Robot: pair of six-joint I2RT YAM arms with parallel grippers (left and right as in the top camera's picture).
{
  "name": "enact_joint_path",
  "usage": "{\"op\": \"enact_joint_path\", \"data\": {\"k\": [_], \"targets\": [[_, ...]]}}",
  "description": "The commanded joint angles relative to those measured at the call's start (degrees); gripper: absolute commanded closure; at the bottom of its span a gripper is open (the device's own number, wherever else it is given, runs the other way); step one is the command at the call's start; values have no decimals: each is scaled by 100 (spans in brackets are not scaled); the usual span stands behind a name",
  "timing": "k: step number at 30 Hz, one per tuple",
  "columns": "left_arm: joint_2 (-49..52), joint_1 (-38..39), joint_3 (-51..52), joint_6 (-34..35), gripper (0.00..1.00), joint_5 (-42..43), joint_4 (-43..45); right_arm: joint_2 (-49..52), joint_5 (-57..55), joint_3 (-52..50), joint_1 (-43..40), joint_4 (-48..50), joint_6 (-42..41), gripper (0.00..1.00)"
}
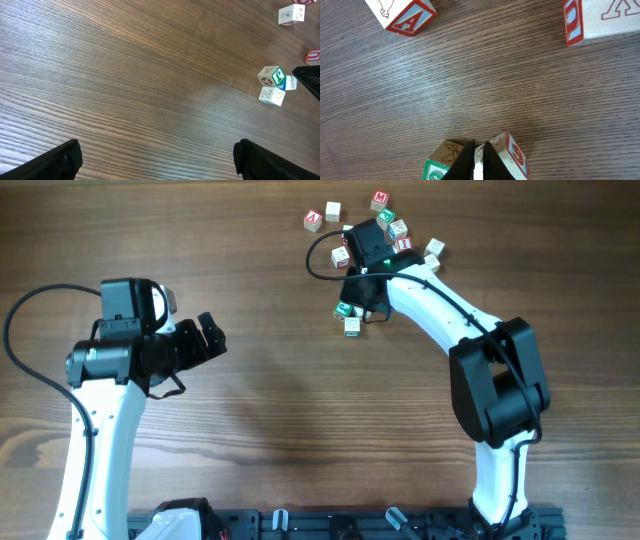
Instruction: Form a circle
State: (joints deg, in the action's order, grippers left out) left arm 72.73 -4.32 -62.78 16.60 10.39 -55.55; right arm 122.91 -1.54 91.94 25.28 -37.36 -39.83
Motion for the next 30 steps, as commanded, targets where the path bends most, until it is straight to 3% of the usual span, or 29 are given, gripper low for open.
{"op": "enact_joint_path", "data": {"k": [1,30], "targets": [[-72,-31,33,-118,0,7,-2,140,-94,-57,-13,-31,-81,92],[-72,-31,33,-118,0,4,-2,177,-7,-70,-13,415,-81,92]]}}
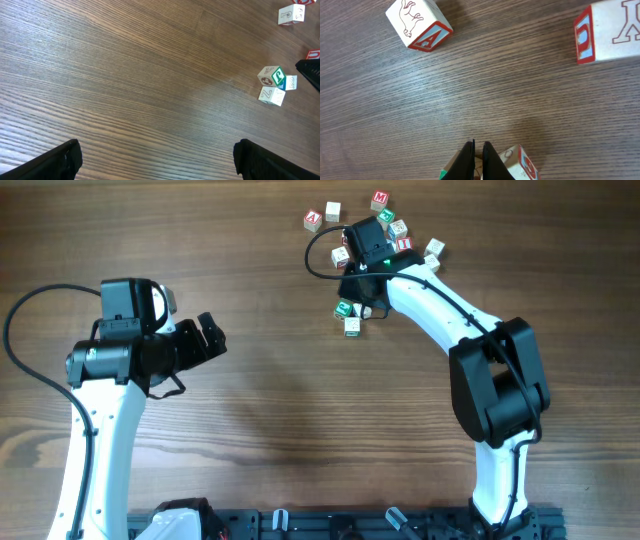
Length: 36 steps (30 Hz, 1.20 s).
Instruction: Form a circle
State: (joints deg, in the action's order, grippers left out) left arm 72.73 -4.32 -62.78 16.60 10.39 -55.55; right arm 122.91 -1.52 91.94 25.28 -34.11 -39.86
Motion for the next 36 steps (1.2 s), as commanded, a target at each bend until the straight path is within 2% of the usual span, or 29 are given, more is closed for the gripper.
{"op": "enact_joint_path", "data": {"k": [1,14,16,19,27,32,36], "targets": [[-72,-31,33,-118,0,7,-2,238,-7,-70,-13,101,-81,92],[-72,-31,33,-118,0,4,-2,404,203,107,-42,271,98,93],[-72,-31,33,-118,0,4,-2,396,-208,356,-173,284,79,93],[-72,-31,33,-118,0,7,-2,382,-223,398,-323,184,7,92],[-72,-31,33,-118,0,4,-2,-48,-184,398,-678,-750,-428,95],[-72,-31,33,-118,0,4,-2,-63,-103,393,-643,-2391,-1025,95],[-72,-31,33,-118,0,7,-2,-52,282,280,-562,-2583,-1008,95]]}}
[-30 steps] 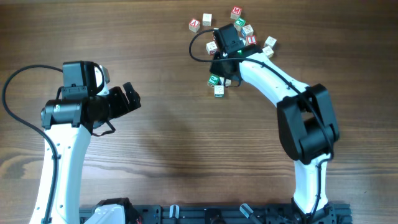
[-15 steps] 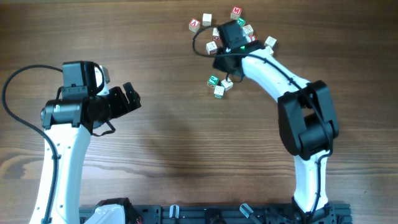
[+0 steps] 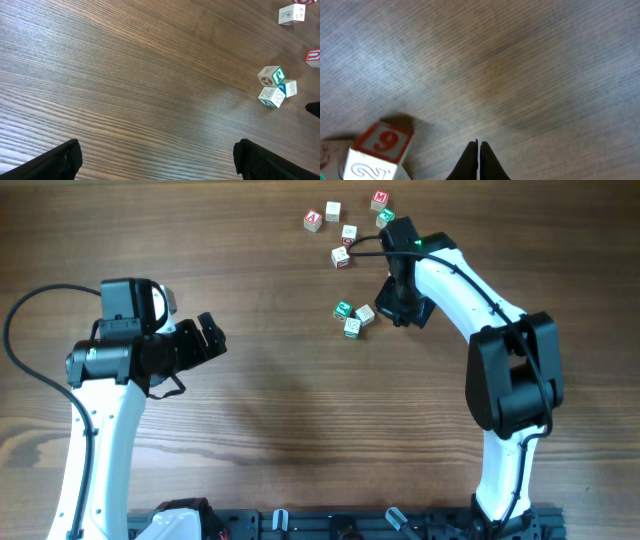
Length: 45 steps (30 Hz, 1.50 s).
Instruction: Form a circle
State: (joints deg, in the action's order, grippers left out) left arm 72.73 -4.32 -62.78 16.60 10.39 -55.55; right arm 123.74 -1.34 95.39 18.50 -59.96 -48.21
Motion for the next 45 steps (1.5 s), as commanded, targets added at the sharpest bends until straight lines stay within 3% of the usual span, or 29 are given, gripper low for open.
{"op": "enact_joint_path", "data": {"k": [1,16,45], "targets": [[-72,-31,33,-118,0,4,-2,-136,319,-138,160,85,-173,95],[-72,-31,33,-118,0,4,-2,-136,431,-286,398,649,-127,95],[-72,-31,33,-118,0,4,-2,-136,758,-286,459,828,-129,95]]}}
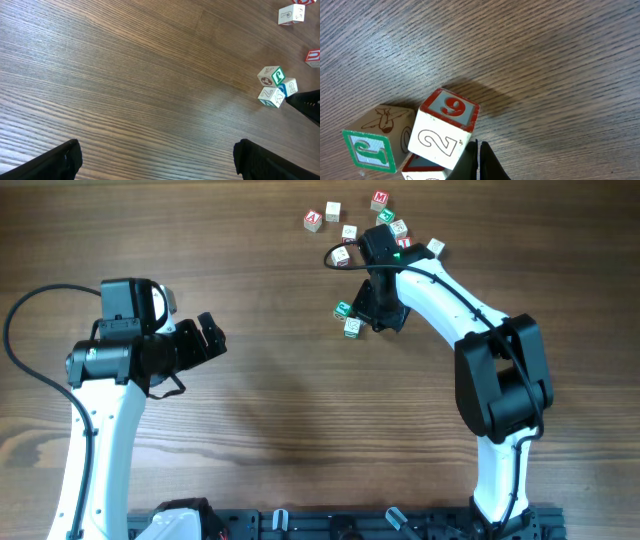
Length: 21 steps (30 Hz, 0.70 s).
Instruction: Form a circle
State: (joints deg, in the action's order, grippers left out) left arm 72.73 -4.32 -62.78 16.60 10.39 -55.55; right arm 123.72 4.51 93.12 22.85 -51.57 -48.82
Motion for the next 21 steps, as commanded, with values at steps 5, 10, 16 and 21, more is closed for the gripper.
{"op": "enact_joint_path", "data": {"k": [5,10,16,21], "targets": [[-72,-31,33,-118,0,7,-2,-133,201,-59,94,13,-70,95],[-72,-31,33,-118,0,7,-2,-133,201,-59,98,57,-70,96],[-72,-31,33,-118,0,4,-2,-133,199,-59,98,120,-68,95],[-72,-31,33,-118,0,4,-2,-133,197,-59,98,136,-61,95]]}}
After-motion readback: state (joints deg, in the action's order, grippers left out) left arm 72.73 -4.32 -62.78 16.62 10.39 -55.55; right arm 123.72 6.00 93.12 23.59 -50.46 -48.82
